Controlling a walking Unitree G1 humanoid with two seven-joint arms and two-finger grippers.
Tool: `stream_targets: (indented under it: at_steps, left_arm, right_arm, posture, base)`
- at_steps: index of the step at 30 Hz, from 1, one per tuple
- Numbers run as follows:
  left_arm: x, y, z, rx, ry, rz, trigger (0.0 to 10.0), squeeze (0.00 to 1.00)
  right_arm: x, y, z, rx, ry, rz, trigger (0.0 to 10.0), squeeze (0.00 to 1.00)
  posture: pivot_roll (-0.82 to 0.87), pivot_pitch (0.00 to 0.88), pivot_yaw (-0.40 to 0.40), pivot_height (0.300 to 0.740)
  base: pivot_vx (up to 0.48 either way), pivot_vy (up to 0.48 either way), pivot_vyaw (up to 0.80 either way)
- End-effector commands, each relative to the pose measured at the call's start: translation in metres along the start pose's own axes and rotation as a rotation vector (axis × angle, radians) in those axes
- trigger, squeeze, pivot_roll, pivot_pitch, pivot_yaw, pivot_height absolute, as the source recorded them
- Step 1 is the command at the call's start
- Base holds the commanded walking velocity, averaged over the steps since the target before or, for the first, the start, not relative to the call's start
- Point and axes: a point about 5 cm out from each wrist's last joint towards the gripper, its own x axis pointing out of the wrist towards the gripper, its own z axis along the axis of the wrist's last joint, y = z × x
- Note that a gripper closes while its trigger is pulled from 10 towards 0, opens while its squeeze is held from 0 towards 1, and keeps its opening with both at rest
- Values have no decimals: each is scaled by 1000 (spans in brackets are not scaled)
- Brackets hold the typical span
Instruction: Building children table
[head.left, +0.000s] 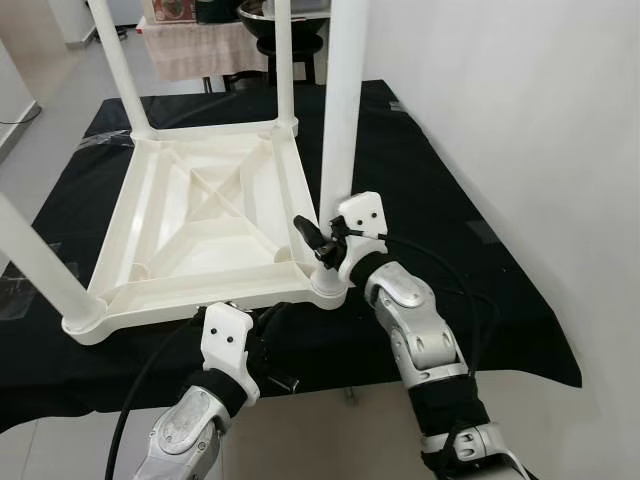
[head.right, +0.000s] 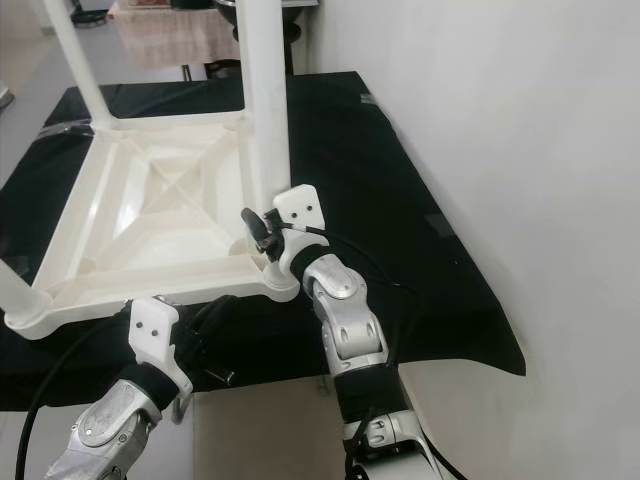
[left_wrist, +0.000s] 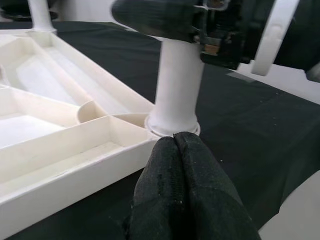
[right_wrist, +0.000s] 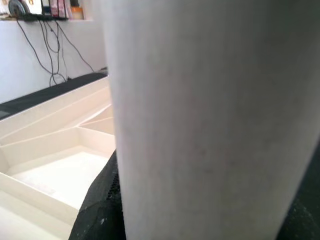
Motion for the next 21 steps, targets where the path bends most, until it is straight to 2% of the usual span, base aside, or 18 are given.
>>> stream_targets:
  at_steps: [1, 2, 3, 5, 9, 10, 12, 13, 14, 15, 19, 21]
  left_arm:
    - [-1, 1, -3, -6, 11, -4, 10000, 0]
    - [-1, 1, -3, -6, 11, -4, 10000, 0]
    - [0, 0, -3, -6, 9, -2, 10000, 0]
    - [0, 0, -3, -5, 8, 0, 10000, 0]
    - [0, 0, -3, -5, 7, 0, 10000, 0]
    - [0, -1, -3, -6, 6, -1, 10000, 0]
    - [0, -1, -3, -7, 6, -2, 10000, 0]
    - [0, -1, -3, -7, 6, -2, 10000, 0]
    - [0, -1, -3, -7, 6, -2, 10000, 0]
    - [0, -1, -3, -6, 6, -3, 10000, 0]
    - [-1, -1, -3, -6, 6, -3, 10000, 0]
    - [-1, -1, -3, -5, 6, -3, 10000, 0]
  right_arm:
    - [0, 3, -28, -13, 150, -3, 0, 0]
    - [0, 3, -28, -13, 150, -3, 0, 0]
    - [5, 1, -21, -12, 144, 15, 10000, 0]
    - [5, -1, -14, -18, 139, 8, 10000, 0]
    - [6, -1, 0, -8, 75, 88, 10000, 0]
    - [8, -4, 8, -15, 31, 154, 10000, 1000]
    - [10, -8, 22, -34, -40, 292, 10000, 1000]
    - [10, -9, 27, -51, -67, 363, 10000, 761]
    - [10, -10, 30, -64, -83, 421, 10000, 227]
    - [10, -13, 32, -66, -90, 486, 10000, 0]
    - [10, -21, 32, -91, -76, 605, 10000, 0]
    - [11, -24, 31, -95, -62, 626, 10000, 0]
  posture:
    - [52, 123, -22, 740]
    - [52, 123, -22, 740]
    - [55, 123, -26, 740]
    - [56, 121, -28, 740]
    - [57, 121, -28, 740]
    - [59, 119, -29, 740]
    - [62, 120, -30, 740]
    - [62, 120, -30, 740]
    - [65, 118, -28, 740]
    - [65, 118, -28, 740]
    - [70, 117, -28, 740]
    - [73, 116, -27, 740]
  base:
    - [0, 0, 0]
    - [0, 0, 0]
    - [0, 0, 0]
    - [0, 0, 0]
    - [0, 0, 0]
    - [0, 0, 0]
    - [0, 0, 0]
    - [0, 0, 0]
    - [0, 0, 0]
    - [0, 0, 0]
    - [0, 0, 0]
    - [0, 0, 0]
